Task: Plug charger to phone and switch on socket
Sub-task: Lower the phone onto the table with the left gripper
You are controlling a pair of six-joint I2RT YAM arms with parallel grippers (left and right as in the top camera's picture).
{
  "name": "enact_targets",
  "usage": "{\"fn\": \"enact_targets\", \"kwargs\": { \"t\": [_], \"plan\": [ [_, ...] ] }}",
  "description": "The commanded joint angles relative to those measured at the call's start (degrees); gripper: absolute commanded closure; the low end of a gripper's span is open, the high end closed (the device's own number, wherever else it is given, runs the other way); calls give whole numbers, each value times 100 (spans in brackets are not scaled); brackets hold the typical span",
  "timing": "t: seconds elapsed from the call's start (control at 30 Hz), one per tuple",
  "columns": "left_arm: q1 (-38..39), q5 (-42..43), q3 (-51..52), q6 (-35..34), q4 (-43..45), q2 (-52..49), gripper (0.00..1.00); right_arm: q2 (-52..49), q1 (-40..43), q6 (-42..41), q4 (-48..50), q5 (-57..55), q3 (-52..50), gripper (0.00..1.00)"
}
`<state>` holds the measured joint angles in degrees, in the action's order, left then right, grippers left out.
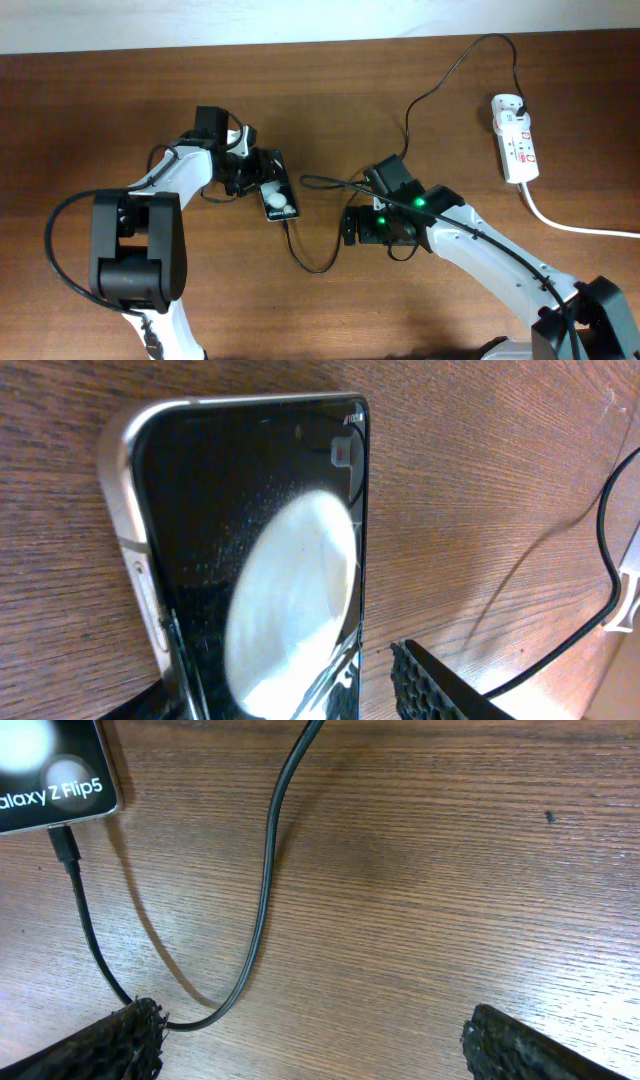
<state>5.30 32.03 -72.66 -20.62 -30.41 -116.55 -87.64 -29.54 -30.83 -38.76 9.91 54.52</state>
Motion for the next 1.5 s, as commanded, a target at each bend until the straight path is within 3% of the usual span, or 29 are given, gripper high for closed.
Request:
{"fn": "enact_targets", "kwargs": {
  "t": [0.0, 0.37, 0.47, 1.07, 1.47],
  "plan": [
    [-9, -409, 42, 70, -31, -46, 45, 4, 33, 59, 15, -74, 11, 1],
    [-9, -492, 42, 70, -31, -46, 41, 4, 33, 59, 15, -74, 11, 2],
    [-9, -492, 42, 70, -31, -46, 35, 4, 33, 59, 15, -74, 11, 1],
    [-9, -494, 42, 72, -31, -46, 30, 4, 33, 59, 15, -74, 11, 1],
    [-26, -494, 42, 74, -33, -46, 18, 4, 33, 59, 15, -74, 11, 1]
  ]
}}
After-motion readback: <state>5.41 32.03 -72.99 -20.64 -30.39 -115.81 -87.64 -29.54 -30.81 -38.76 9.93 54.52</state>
